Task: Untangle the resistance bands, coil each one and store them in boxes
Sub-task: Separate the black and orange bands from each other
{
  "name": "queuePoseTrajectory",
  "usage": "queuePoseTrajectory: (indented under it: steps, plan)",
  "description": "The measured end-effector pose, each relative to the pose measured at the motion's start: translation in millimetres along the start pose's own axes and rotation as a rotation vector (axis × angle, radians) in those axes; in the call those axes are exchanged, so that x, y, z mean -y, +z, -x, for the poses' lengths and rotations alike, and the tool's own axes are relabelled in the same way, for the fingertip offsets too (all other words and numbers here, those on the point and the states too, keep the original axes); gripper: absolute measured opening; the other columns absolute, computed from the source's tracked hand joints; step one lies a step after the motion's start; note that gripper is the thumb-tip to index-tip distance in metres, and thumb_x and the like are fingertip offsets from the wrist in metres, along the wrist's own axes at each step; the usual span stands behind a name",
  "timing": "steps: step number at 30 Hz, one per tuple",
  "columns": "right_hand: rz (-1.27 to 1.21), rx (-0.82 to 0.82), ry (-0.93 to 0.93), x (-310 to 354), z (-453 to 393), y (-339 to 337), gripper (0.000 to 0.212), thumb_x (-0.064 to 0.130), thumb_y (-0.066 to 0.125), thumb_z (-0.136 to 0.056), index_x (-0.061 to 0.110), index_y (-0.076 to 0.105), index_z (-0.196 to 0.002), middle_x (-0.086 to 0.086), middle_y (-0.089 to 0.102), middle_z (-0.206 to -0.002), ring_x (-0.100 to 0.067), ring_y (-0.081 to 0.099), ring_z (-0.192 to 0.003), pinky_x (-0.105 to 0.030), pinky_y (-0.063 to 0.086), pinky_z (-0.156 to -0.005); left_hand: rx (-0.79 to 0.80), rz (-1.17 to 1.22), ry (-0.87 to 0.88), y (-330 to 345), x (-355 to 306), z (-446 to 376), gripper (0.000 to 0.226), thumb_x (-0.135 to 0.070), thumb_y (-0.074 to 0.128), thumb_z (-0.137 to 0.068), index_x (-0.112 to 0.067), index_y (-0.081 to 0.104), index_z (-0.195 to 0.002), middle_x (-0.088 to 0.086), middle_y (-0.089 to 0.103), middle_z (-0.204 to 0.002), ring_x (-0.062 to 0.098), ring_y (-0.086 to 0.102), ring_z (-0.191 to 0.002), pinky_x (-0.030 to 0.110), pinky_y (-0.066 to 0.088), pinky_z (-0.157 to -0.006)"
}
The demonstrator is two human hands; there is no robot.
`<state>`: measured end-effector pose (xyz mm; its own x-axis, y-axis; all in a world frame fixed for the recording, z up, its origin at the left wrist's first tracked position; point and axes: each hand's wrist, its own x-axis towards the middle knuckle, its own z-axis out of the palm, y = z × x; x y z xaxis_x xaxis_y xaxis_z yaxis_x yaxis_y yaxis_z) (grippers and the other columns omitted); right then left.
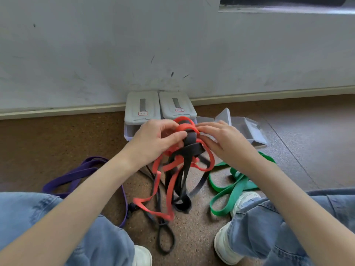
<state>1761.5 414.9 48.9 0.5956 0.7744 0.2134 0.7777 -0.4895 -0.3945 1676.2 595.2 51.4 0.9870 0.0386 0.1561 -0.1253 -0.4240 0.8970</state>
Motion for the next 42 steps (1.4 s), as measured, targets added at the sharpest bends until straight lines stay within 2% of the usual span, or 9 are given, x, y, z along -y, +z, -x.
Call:
queuePoseTrajectory:
  steps: [5, 10, 12, 18, 24, 28, 31, 36, 42]
  plan:
    - [-0.178, -0.226, 0.107, 4, -5, -6, 0.01, 0.01, 0.055, -0.087, 0.01, 0.06, -0.079, 0.005, 0.056, -0.075, -0.01, 0.057, -0.064, -0.021, 0.051, -0.059, -0.07, -0.291, 0.087, -9, -6, -2, 0.011, -0.031, 0.066, -0.082, -0.035, 0.056, -0.078, -0.017, 0.063, -0.064, -0.004, 0.059, -0.06, 0.009, 0.042, -0.058]
    - [-0.412, -0.235, 0.191, 10, -6, 0, 0.011, 0.002, 0.05, -0.089, 0.003, 0.056, -0.08, -0.011, 0.063, -0.072, -0.011, 0.064, -0.056, -0.026, 0.053, -0.054, 0.392, -0.286, -0.228, 2, 23, 5, 0.009, -0.019, 0.062, -0.088, -0.018, 0.057, -0.095, 0.001, 0.066, -0.085, 0.022, 0.066, -0.084, 0.041, 0.053, -0.083]
    - [-0.488, -0.197, 0.248, 10, -3, 5, 0.016, 0.002, 0.047, -0.091, 0.008, 0.053, -0.077, -0.006, 0.06, -0.063, -0.005, 0.058, -0.046, -0.02, 0.049, -0.045, 0.362, -0.198, -0.281, 7, 27, 6, 0.004, -0.012, 0.053, -0.093, -0.01, 0.057, -0.096, 0.005, 0.066, -0.083, 0.026, 0.066, -0.079, 0.048, 0.054, -0.081]
    - [-0.697, -0.168, 0.231, 4, -9, -12, 0.039, -0.003, 0.038, -0.086, 0.013, 0.049, -0.053, 0.006, 0.047, -0.045, -0.005, 0.04, -0.038, -0.016, 0.03, -0.039, 0.074, 0.469, 0.083, -22, -13, -13, 0.014, -0.025, 0.055, -0.092, -0.02, 0.068, -0.097, -0.011, 0.056, -0.062, 0.003, 0.054, -0.058, 0.018, 0.049, -0.058]
    - [-0.913, -0.132, 0.263, 5, -7, -6, 0.04, 0.0, 0.035, -0.092, 0.009, 0.05, -0.056, 0.003, 0.045, -0.046, -0.009, 0.035, -0.039, -0.018, 0.026, -0.038, 0.206, -0.691, -0.108, 2, 21, -3, 0.022, -0.027, 0.041, -0.099, -0.013, 0.056, -0.091, 0.001, 0.062, -0.086, 0.02, 0.06, -0.085, 0.028, 0.041, -0.072]
    - [-1.016, -0.117, 0.28, -1, -4, -7, 0.037, 0.006, 0.034, -0.094, 0.012, 0.055, -0.064, 0.002, 0.052, -0.055, -0.015, 0.042, -0.047, -0.02, 0.032, -0.045, -0.011, 0.13, -0.228, 1, 5, -8, 0.03, -0.029, 0.039, -0.099, -0.012, 0.064, -0.093, -0.009, 0.051, -0.062, 0.005, 0.048, -0.049, 0.021, 0.043, -0.047]
    - [-0.904, 0.072, 0.229, -4, -3, -9, 0.017, 0.005, 0.046, -0.092, 0.014, 0.06, -0.092, 0.01, 0.063, -0.071, -0.008, 0.054, -0.058, -0.014, 0.042, -0.053, 0.051, 0.638, -0.272, -2, -12, -15, 0.038, -0.032, 0.039, -0.098, -0.014, 0.069, -0.087, -0.011, 0.041, -0.053, 0.005, 0.035, -0.047, 0.023, 0.033, -0.052]
    - [-0.736, 0.635, 0.217, 8, 8, 20, 0.035, 0.005, 0.064, -0.085, 0.012, 0.056, -0.118, 0.0, 0.067, -0.107, -0.01, 0.065, -0.083, -0.023, 0.052, -0.078, -0.02, 0.884, -0.311, 1, -21, -19, 0.038, -0.027, 0.037, -0.1, -0.007, 0.064, -0.083, -0.012, 0.038, -0.046, 0.003, 0.033, -0.039, 0.018, 0.044, -0.052]
    - [-1.027, 0.194, 0.353, 13, 3, 19, 0.01, 0.007, 0.054, -0.091, 0.009, 0.062, -0.086, -0.004, 0.062, -0.065, -0.009, 0.049, -0.049, -0.015, 0.036, -0.044, -0.131, 0.49, -0.543, -10, 15, -13, 0.053, -0.049, 0.031, -0.097, -0.011, 0.067, -0.092, 0.003, 0.073, -0.082, 0.011, 0.067, -0.076, 0.033, 0.044, -0.08]
